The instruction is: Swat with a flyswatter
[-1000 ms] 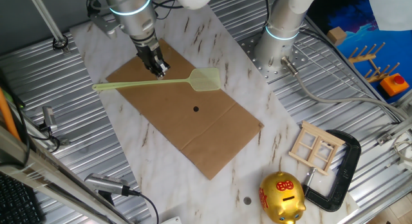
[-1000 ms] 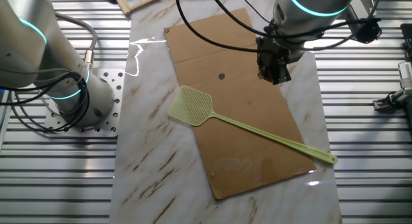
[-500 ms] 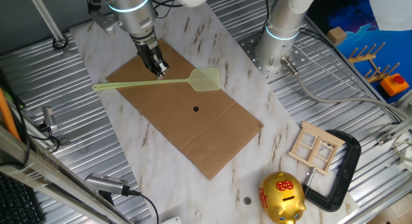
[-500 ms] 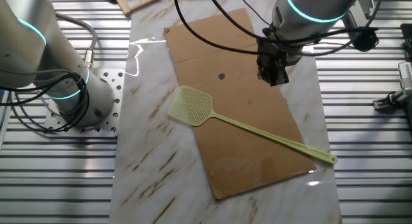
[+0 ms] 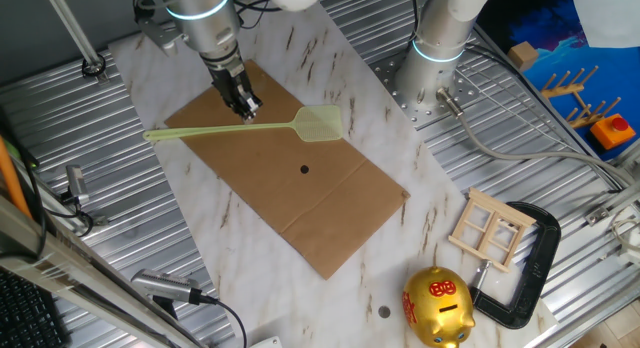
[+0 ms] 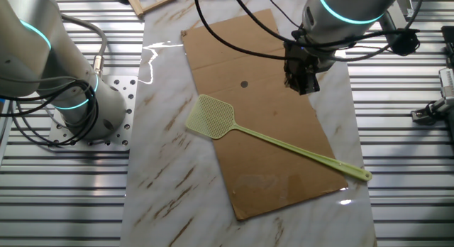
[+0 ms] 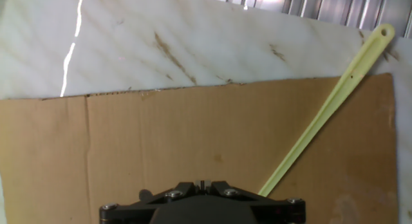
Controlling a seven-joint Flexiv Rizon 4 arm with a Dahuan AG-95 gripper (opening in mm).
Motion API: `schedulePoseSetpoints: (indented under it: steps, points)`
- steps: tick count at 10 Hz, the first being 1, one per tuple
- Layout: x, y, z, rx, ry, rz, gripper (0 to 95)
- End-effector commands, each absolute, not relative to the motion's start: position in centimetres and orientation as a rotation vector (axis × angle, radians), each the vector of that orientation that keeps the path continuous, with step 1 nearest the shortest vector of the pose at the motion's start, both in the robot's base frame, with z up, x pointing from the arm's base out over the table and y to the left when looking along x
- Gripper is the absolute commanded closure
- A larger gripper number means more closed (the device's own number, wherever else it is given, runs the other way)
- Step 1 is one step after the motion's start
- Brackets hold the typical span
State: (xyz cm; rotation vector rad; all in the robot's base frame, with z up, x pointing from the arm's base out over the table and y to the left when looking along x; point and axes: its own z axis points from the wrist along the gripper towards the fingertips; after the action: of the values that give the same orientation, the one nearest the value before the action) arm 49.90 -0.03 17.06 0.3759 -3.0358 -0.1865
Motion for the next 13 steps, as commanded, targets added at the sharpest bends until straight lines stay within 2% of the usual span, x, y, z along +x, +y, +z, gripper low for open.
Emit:
schedulePoseSetpoints:
  steps: [1, 9, 11, 13]
  points:
    - [50.0, 0.0, 17.0, 0.32, -3.035, -0.171, 95.0]
    - [50.5, -1.9, 16.8, 0.235, -3.039, -0.195, 95.0]
    - [51.3, -4.2, 16.1, 0.2, -3.038, -0.204, 95.0]
    - [52.5, -7.3, 14.1, 0.19, -3.035, -0.198, 95.0]
